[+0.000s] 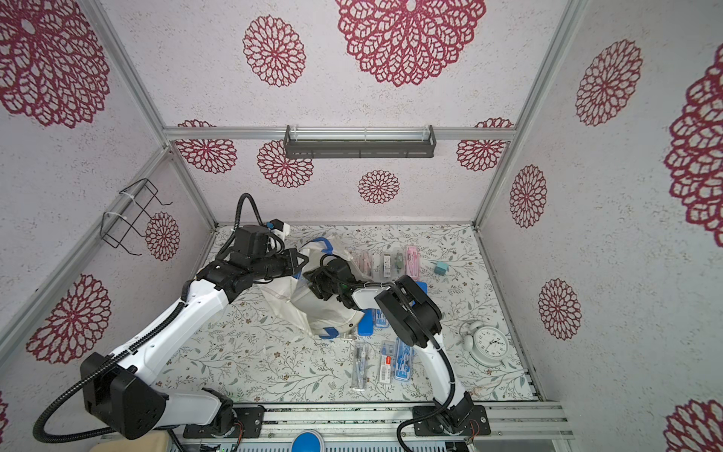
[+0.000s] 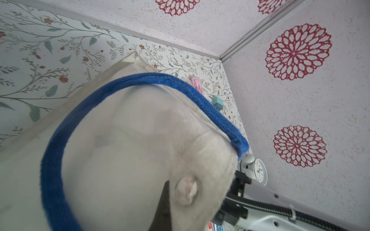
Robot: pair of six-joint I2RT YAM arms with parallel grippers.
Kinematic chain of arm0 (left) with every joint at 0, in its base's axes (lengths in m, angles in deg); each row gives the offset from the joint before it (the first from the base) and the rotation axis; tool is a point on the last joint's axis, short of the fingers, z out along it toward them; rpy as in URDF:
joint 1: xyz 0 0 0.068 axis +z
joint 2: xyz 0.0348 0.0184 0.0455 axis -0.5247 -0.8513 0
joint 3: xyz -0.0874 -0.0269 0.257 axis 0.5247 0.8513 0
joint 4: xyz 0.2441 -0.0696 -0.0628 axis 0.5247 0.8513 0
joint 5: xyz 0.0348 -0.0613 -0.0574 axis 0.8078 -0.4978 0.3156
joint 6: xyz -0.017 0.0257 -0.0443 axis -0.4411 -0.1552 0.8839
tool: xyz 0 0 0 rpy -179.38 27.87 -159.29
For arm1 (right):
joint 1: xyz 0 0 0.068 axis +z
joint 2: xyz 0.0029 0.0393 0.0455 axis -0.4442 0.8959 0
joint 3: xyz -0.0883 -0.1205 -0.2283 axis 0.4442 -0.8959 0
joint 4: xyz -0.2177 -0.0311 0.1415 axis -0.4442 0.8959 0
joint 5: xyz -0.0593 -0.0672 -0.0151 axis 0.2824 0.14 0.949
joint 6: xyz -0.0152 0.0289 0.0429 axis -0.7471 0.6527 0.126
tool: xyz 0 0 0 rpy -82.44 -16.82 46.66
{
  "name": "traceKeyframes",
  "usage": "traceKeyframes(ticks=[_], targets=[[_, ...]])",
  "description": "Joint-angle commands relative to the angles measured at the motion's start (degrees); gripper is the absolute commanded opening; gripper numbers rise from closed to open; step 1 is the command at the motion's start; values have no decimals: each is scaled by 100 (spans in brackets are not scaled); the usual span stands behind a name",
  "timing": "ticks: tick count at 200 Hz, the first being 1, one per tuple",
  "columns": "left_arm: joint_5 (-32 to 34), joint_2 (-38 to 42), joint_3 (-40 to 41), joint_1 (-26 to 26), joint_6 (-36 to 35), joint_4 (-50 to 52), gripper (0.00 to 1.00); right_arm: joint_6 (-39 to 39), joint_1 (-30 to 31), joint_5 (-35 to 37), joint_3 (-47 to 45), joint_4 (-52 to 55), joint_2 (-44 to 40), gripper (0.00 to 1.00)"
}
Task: Take out the compass set from the canvas bag
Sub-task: Pick up the compass set from the canvas bag.
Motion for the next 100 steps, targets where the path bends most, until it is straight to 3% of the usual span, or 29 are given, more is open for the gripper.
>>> traceKeyframes(ticks=[1,49,100], targets=[[-103,84,-47,300,162,-511,0,-537,87,-45,112,91,-915,40],[-451,49,431,982,835,-1177,0,-1602,77,148,368,1468,-1627,40],[-642,132,881,1410,1223,-1518,0,-2982,-86,992,1264,3479,-2180,40]])
